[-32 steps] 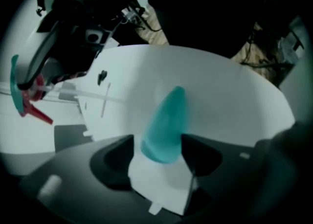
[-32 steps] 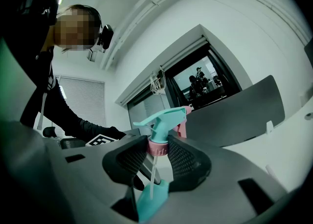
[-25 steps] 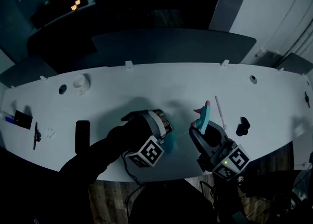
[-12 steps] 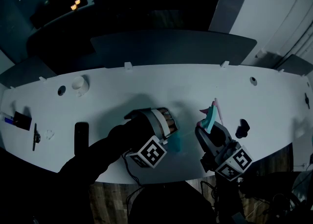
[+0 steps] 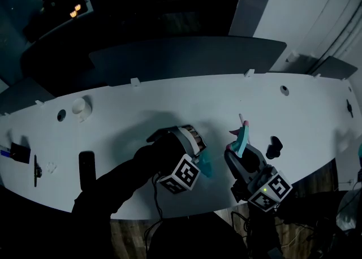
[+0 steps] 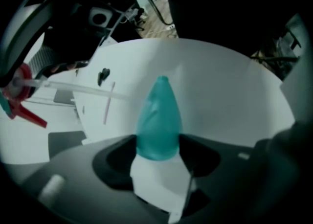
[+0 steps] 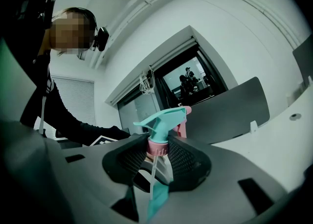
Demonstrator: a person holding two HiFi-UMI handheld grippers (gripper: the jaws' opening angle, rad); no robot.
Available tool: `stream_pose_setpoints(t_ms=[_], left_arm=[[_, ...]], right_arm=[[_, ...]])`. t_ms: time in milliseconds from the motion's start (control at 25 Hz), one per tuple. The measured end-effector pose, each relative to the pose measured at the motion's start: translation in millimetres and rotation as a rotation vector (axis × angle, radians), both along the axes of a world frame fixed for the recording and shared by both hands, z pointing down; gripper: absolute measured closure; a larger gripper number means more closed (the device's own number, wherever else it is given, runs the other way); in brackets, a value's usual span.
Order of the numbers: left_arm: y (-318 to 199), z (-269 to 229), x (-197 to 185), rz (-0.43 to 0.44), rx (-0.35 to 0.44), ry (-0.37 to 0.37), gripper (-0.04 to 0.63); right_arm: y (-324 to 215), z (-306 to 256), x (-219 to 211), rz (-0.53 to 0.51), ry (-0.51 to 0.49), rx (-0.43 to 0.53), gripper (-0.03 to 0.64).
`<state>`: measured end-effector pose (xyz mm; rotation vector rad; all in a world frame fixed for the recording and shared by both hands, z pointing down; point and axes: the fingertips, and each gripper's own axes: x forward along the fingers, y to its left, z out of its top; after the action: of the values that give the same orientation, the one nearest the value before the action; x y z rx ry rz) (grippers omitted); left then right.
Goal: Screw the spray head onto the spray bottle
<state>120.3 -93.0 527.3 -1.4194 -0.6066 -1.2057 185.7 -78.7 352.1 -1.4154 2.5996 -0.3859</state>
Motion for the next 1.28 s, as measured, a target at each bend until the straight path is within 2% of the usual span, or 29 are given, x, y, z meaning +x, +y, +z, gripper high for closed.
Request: stream_pose_setpoints(t_ms=[200, 360, 440, 560, 640, 720, 800, 880, 1000, 1160, 1280], left_arm=[[-2, 5, 8, -0.012, -0.005, -0.020, 0.297], [-4, 22, 15, -0.023, -0.007, -0.015, 0.237], [-6, 28, 22, -0.044, -0.024, -0.002, 0.229], [-12, 39, 28, -0.056, -0.006, -0.006, 0.194], [-13, 43, 31, -0.109, -0.023, 0.014, 0.179], [-12, 41, 35, -0.210, -0.101, 0.072, 0.179], [-10, 35, 33, -0.309, -0.196, 0.170, 0.181], [-12, 24, 29, -0.409, -0.269, 0.314, 0.181], [-20, -10, 20, -0.621, -0.412, 0.616, 0.181], [-31, -55, -11, -0.919, -0.646, 1.044, 0.181], [-27, -74, -38, -1.036, -0.798, 1.328, 0.181]], right_arm=[[-2, 1, 5, 0.010, -0.005, -0.004, 0.494], [-3, -10, 3, 0.019, -0.049, 0.011, 0.494], [-2, -8, 9, 0.029, -0.043, 0.008, 0.494], [1, 0, 20, 0.049, -0.022, -0.008, 0.494], [2, -2, 23, 0.054, -0.031, -0.008, 0.494], [2, -7, 25, 0.058, -0.046, 0.001, 0.494], [3, -7, 27, 0.058, -0.048, 0.003, 0.494], [3, -5, 25, 0.051, -0.036, -0.002, 0.494], [1, -11, 17, 0.029, -0.038, 0.017, 0.494], [-3, -23, -2, -0.028, -0.033, 0.055, 0.494], [-7, -24, -21, -0.076, -0.039, 0.057, 0.494]])
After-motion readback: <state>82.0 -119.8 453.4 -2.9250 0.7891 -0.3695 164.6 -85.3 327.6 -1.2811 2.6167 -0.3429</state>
